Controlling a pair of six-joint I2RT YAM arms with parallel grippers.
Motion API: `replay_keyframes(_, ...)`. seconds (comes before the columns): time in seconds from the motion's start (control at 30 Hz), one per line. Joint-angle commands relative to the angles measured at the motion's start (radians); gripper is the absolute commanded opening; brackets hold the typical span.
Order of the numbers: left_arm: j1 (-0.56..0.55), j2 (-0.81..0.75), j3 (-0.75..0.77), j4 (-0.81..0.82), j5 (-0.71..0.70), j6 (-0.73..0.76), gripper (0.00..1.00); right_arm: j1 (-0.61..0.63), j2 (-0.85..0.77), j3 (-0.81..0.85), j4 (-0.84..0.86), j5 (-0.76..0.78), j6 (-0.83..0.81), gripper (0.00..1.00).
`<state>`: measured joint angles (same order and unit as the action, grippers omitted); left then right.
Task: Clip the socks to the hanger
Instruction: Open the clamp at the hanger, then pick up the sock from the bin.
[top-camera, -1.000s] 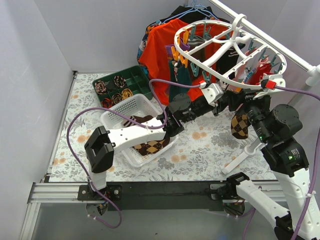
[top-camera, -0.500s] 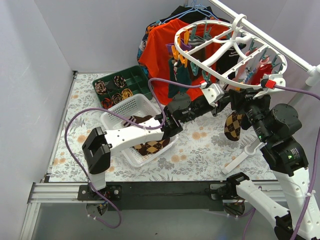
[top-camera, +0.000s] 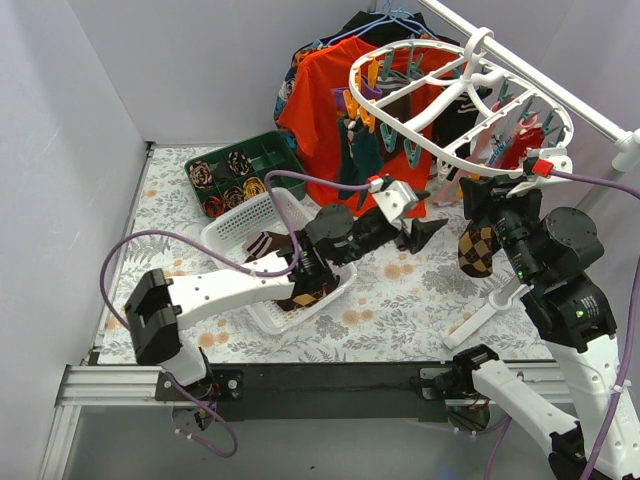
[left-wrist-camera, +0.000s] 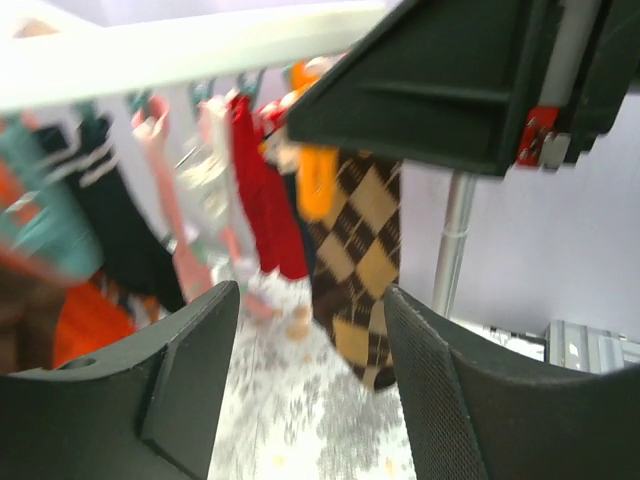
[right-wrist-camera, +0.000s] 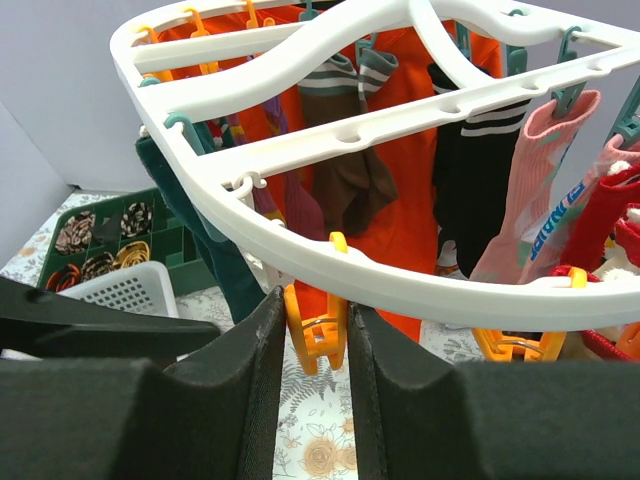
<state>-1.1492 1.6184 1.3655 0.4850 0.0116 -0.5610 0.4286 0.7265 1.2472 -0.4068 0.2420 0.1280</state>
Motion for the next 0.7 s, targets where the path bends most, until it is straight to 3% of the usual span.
replay_keyframes(0.0, -0.001, -0.181, -0.098, -0.120, -0.181, -0.100, 0.59, 0.006, 0.001, 0.003, 0.051, 0.019, 0.012, 0.01)
replay_keyframes(0.2, 0.022, -0.307, -0.244, -0.439, -0.407, -0.269, 0.60, 0.006, 0.001, 0.001, 0.054, 0.011, 0.015, 0.01)
replay_keyframes(0.23, 0.037, -0.317, -0.259, -0.479, -0.453, -0.352, 0.60, 0.006, -0.001, 0.000, 0.054, 0.011, 0.013, 0.01)
replay_keyframes(0.27, 0.057, -0.325, -0.294, -0.584, -0.464, -0.391, 0.61, 0.006, -0.002, -0.002, 0.054, 0.011, 0.012, 0.01)
replay_keyframes(0.43, 0.273, -0.374, -0.402, -0.761, -0.406, -0.603, 0.61, 0.006, -0.006, 0.000, 0.051, 0.013, 0.005, 0.01)
replay_keyframes(0.67, 0.434, -0.286, -0.370, -1.099, -0.440, -0.862, 0.57, 0.006, -0.007, -0.006, 0.052, 0.013, 0.001, 0.01)
